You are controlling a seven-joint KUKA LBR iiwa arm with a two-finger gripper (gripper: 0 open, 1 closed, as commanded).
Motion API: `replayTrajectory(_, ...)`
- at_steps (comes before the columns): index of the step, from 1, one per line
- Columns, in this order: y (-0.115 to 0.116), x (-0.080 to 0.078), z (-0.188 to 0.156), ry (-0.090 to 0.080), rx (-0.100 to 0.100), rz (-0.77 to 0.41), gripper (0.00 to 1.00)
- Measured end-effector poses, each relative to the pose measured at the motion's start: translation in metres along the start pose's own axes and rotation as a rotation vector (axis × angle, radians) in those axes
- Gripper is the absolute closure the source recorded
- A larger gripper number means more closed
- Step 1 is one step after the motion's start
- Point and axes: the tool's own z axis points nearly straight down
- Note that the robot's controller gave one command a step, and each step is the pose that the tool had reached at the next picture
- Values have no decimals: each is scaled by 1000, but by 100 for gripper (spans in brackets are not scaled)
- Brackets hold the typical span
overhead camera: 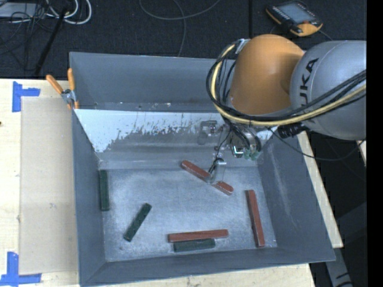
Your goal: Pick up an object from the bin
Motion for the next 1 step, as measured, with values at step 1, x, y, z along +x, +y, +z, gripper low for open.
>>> replayTrajectory(1, 0, -1, -5, -8, 0, 1, 0)
